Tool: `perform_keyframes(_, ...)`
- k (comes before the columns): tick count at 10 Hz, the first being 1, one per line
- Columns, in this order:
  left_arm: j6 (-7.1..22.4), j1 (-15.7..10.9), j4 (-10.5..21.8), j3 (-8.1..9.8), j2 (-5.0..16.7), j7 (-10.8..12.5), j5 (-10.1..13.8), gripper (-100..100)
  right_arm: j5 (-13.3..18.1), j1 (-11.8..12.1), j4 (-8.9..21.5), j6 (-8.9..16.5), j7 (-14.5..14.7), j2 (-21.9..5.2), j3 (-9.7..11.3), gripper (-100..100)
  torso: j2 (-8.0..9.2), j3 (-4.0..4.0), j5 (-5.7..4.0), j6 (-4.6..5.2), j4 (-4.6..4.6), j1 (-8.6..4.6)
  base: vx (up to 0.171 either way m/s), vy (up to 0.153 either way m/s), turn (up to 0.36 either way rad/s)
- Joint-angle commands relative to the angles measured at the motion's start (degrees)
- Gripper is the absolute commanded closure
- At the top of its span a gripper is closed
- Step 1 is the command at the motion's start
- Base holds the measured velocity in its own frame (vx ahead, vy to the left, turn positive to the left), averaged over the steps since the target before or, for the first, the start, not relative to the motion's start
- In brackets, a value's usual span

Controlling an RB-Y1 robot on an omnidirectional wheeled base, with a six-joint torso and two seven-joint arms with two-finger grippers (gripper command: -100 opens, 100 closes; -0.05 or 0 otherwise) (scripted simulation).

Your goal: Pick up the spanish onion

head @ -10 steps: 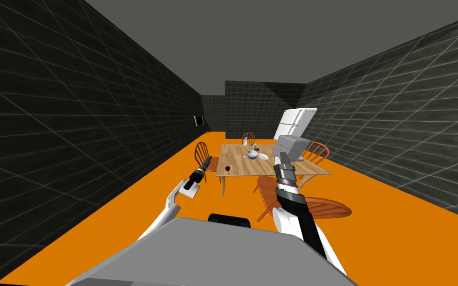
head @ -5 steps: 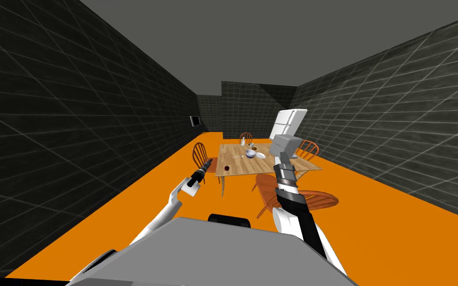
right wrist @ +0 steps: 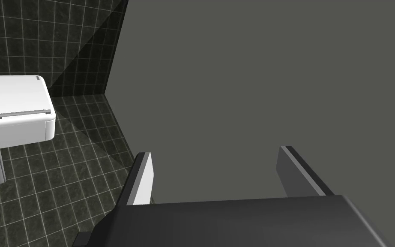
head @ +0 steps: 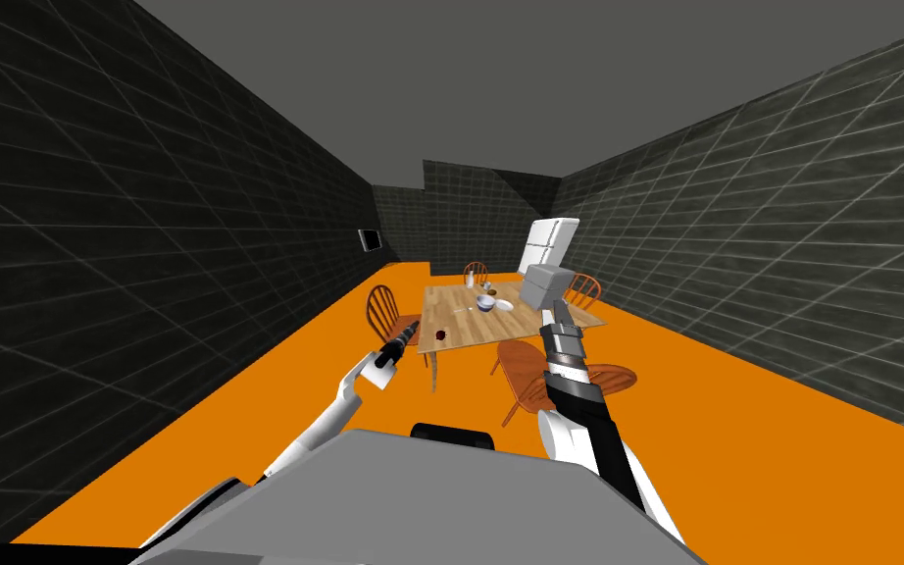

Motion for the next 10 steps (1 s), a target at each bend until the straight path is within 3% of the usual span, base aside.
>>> perform_keyframes(1, 1.8, -0.1, 1.6, -0.64, 0.2, -0.1, -0.1, -100, 0.0, 0.0, 0.0, 0.0, 0.0, 0.0, 0.0, 0, 0.00, 0.00, 0.00, 0.00, 0.00, 0.00, 0.069, -0.001, -0.221)
perform_keyframes(10, 10.6, 0.3, 8.8, -4.48, 1.2, -1.5, 0.4, -100, 0.0, 0.0, 0.0, 0.0, 0.0, 0.0, 0.0, 0, -0.12, -0.07, -0.05, -0.02, -0.03, -0.22, 0.088, -0.021, -0.217)
